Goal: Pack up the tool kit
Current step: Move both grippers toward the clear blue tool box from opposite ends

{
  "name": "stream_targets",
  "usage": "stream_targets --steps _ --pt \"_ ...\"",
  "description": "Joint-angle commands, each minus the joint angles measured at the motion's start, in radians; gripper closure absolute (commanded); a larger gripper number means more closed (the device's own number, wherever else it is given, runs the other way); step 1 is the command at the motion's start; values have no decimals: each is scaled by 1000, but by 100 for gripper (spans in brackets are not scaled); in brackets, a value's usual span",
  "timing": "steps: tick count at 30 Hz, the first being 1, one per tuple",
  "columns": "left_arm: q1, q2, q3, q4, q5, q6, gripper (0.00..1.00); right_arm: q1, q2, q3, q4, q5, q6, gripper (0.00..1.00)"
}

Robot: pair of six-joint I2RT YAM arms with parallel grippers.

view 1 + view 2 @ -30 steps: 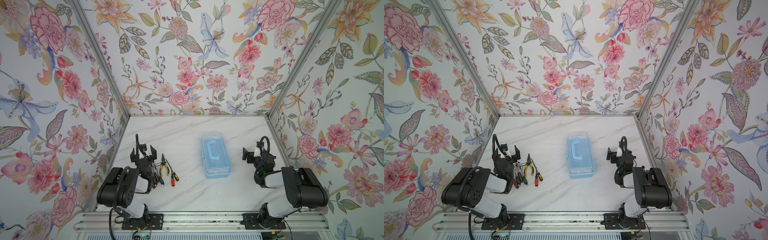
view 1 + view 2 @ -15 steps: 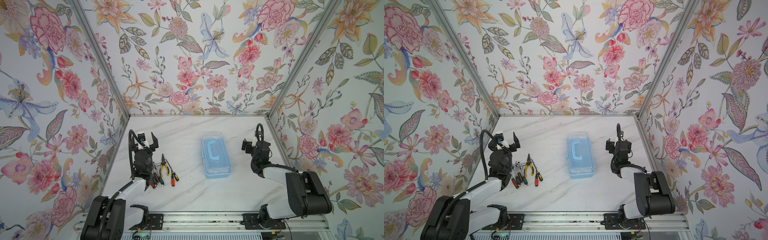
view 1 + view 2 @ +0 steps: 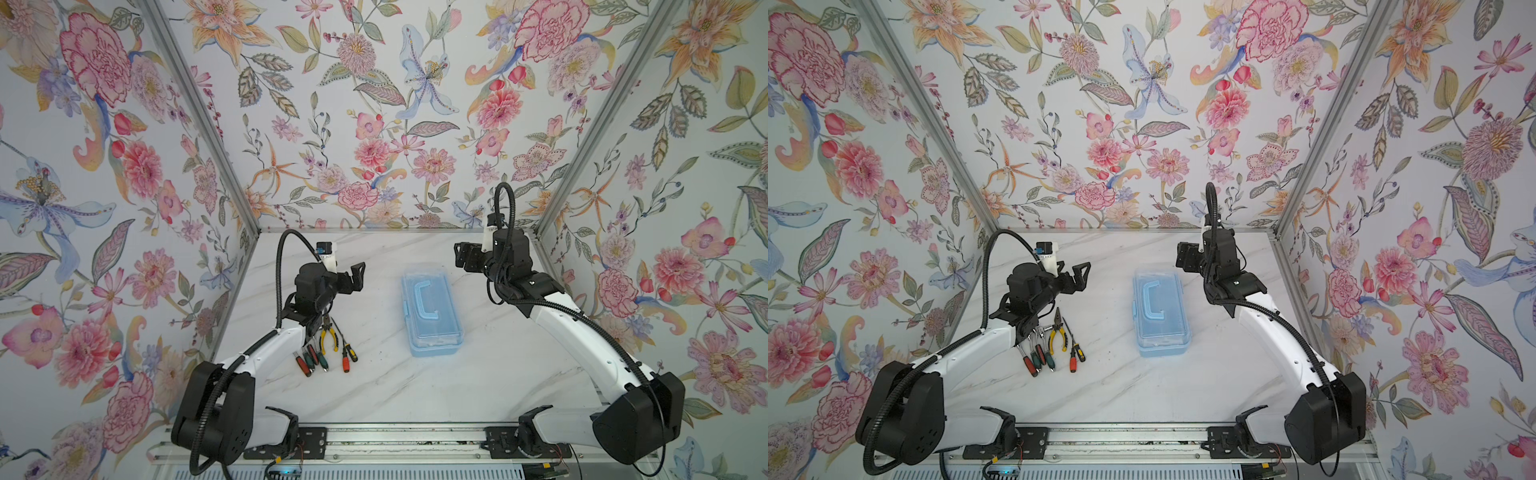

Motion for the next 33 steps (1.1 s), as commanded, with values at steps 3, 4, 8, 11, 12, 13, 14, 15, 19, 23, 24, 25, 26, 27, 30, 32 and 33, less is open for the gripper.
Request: stream_targets --steps 3,4,8,11,12,13,14,15,19,23,24,25,26,27,30,32,33 --pt "-74 24 20 -45 103 -118 4 80 21 48 -229 -231 125 22" --pt "-85 26 10 -35 102 -131 4 97 25 48 -236 -246 134 23" --pt "-129 54 -45 50 114 -183 5 169 50 34 -243 -277 172 27" --pt "-157 99 -72 108 115 -208 8 198 84 23 -246 -283 187 30" --pt "-164 120 -75 126 123 -218 9 198 99 15 -244 -290 191 32" --pt "-171 136 -77 141 131 -225 12 202 112 9 -245 -288 191 33" --pt "-182 153 -77 155 137 -233 15 206 124 3 -245 -274 192 34" --pt "-192 166 -82 176 141 -239 16 207 133 -7 -244 -262 191 35" --pt "-231 232 -78 206 140 -245 17 206 166 -26 -243 -226 192 38" --pt "-253 286 -82 241 143 -267 20 203 187 -47 -214 -242 197 40" --pt "-256 298 -85 252 148 -273 22 201 193 -51 -210 -240 199 40" --pt "-258 306 -88 265 152 -279 22 200 198 -58 -201 -243 202 41" --pt "-260 315 -91 274 152 -284 22 197 199 -63 -193 -244 205 41" --pt "-263 322 -93 283 150 -287 23 193 204 -71 -185 -246 207 41" --pt "-267 335 -94 289 140 -288 23 186 218 -87 -170 -254 215 42" --pt "-270 340 -91 284 130 -283 23 186 230 -90 -164 -251 216 41" --pt "-271 343 -90 281 126 -279 23 183 238 -89 -162 -251 218 42"
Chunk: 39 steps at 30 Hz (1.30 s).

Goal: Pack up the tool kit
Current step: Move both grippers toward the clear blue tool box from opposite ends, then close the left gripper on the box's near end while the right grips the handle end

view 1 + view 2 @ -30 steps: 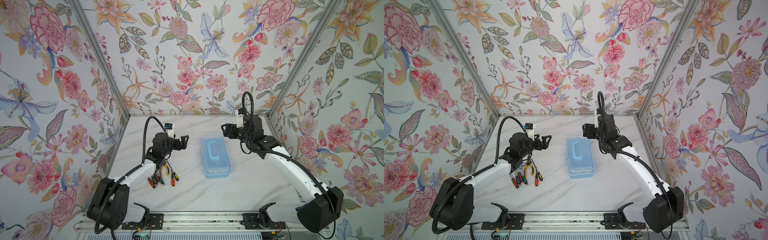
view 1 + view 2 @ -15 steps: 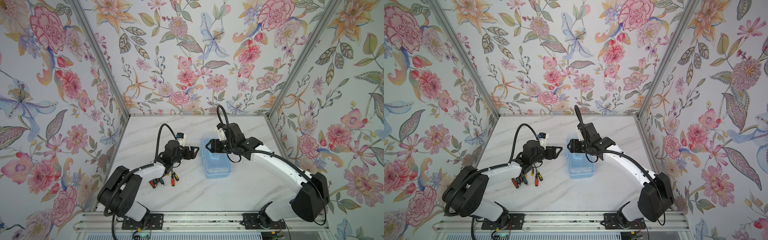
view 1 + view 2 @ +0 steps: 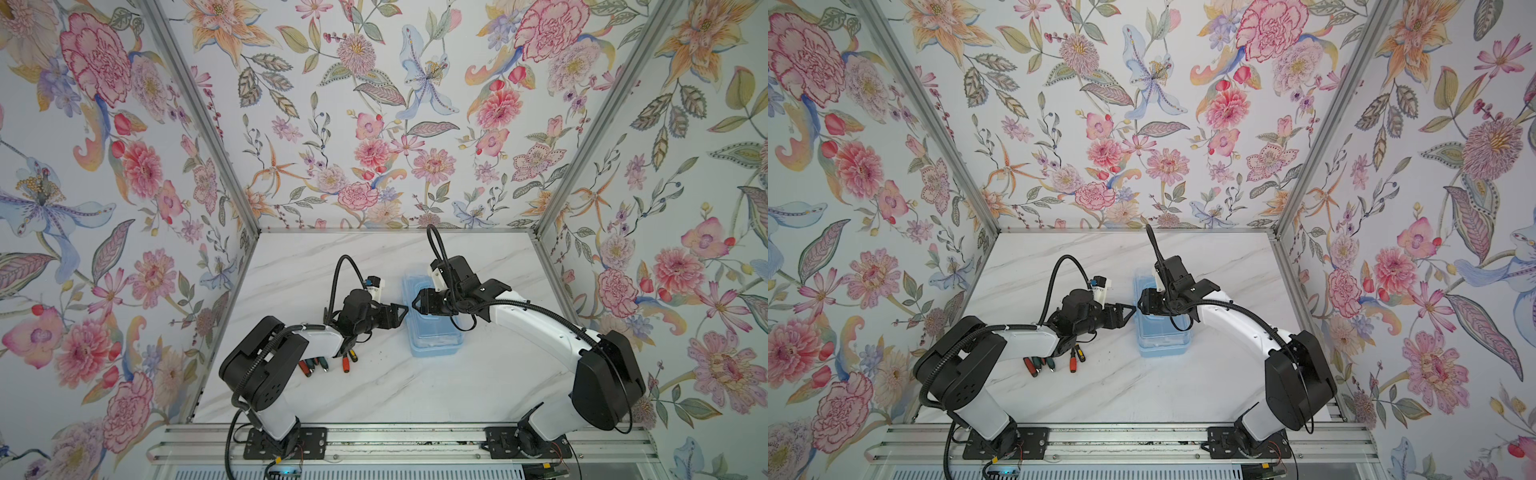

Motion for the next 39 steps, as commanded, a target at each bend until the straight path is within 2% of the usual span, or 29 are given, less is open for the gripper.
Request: stream_targets --steps 1,5,9,16,18,20,25,29,32,33,37,39 --pt "-13 23 -5 28 -11 -4 23 -13 30 -21 9 4 22 42" --pt "-17 30 3 20 -18 6 24 -16 60 -16 23 -22 29 42" --pt "-17 42 16 21 -18 10 24 -31 92 -26 56 -100 38 41" --pt "-17 70 78 14 1 24 24 -71 153 -100 210 -382 89 41" --pt "-18 74 95 14 3 30 24 -88 170 -140 320 -509 141 41" --pt "-18 79 115 9 3 33 24 -101 177 -185 424 -579 199 42" --pt "-17 71 127 6 1 29 24 -126 149 -201 432 -561 195 49" --pt "-17 45 101 10 5 22 24 -158 128 -230 473 -588 198 70" --pt "-18 19 68 21 14 17 24 -184 116 -252 503 -608 201 73" --pt "-17 13 58 26 15 14 24 -190 114 -258 511 -614 201 79" --pt "-18 -26 4 63 33 -4 24 -210 102 -271 532 -637 194 90" --pt "-17 -40 -18 93 44 -20 23 -219 100 -285 568 -663 202 100"
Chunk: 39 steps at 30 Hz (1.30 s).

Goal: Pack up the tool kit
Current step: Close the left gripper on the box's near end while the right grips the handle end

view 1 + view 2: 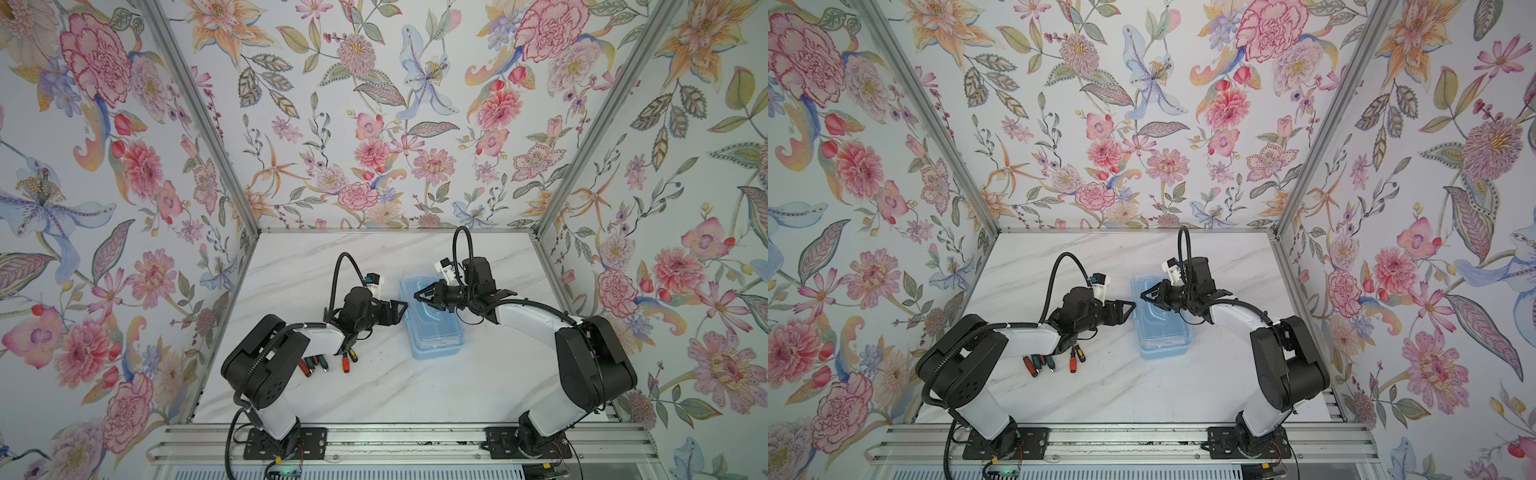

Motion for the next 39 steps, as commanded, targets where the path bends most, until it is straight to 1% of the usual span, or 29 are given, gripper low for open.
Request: stream_targets --steps 1,3,4,8,11,13,18,21,24,27,28,30,39 --pt "-20 -45 -38 102 70 -37 22 -8 18 -74 23 -84 -22 100" --pt "-19 -52 -60 151 96 -71 20 -24 17 -99 86 -109 4 100" --pt "-15 -51 -72 203 119 -104 19 -31 16 -108 107 -116 17 100" --pt "10 -14 -138 492 220 -296 18 -70 25 -148 214 -146 73 100" --pt "12 18 -150 579 253 -374 19 -90 35 -161 248 -160 90 100" --pt "12 29 -165 608 259 -395 19 -96 36 -163 249 -162 90 100" --pt "12 53 -204 600 248 -382 20 -100 36 -168 239 -154 79 100" --pt "13 92 -220 660 244 -400 21 -101 39 -168 233 -147 74 100" --pt "12 163 -229 815 255 -472 20 -101 43 -170 235 -146 75 100" --pt "22 288 -233 1087 262 -614 17 -101 44 -173 239 -138 76 100" --pt "26 334 -224 1138 268 -663 16 -101 44 -174 239 -137 76 100" --pt "21 366 -207 1137 270 -656 17 -102 43 -175 234 -138 75 100" --pt "18 357 -186 1137 256 -647 17 -101 33 -198 246 -131 73 100"
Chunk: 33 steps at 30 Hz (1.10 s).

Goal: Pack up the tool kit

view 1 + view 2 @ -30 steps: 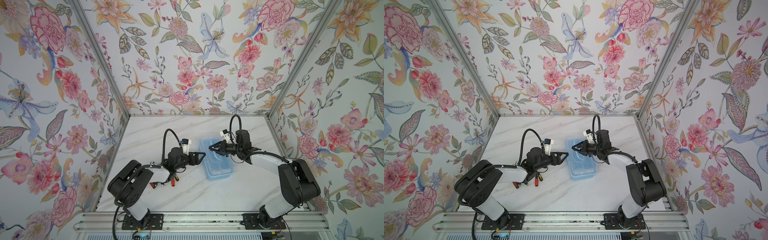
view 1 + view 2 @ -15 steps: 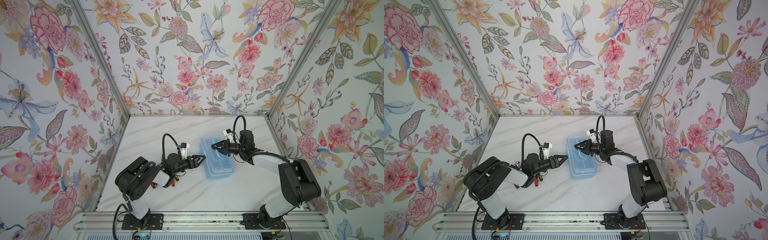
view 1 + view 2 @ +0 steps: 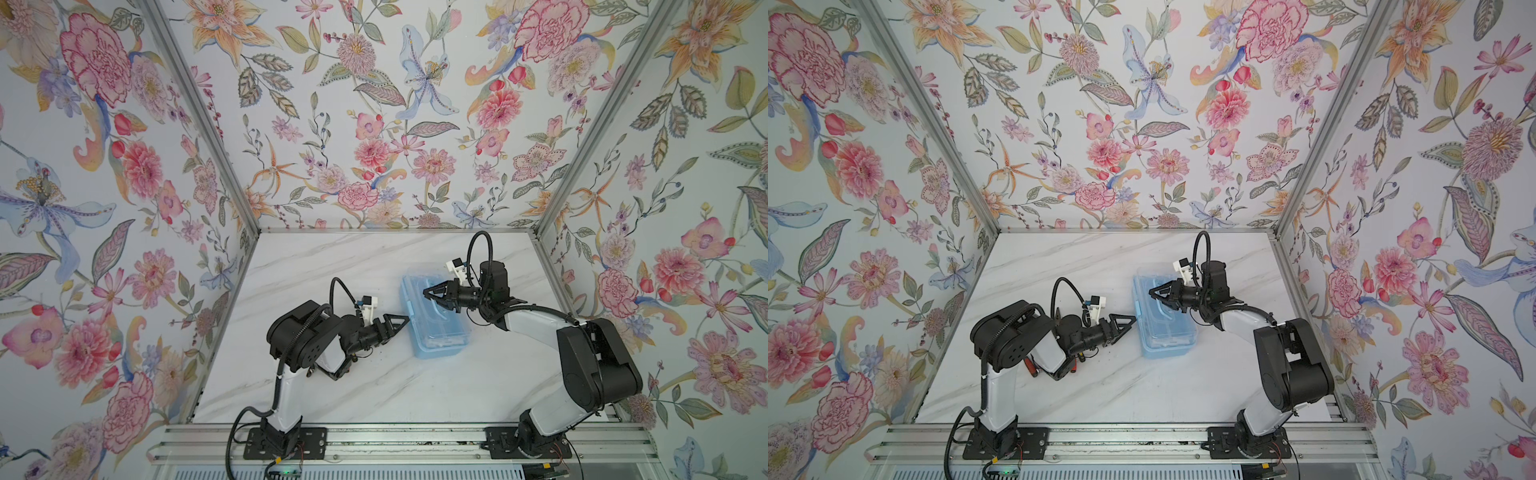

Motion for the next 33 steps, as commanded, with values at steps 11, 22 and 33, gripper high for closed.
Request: stream_targets --steps 11,22,33 --pt "3 -30 53 268 8 -40 20 7 60 -75 -28 35 -84 100" --pt "-4 -59 90 267 29 -89 20 24 77 -74 -26 45 -88 100" --pt "48 -226 63 269 86 -206 22 31 91 -35 -216 197 -181 100"
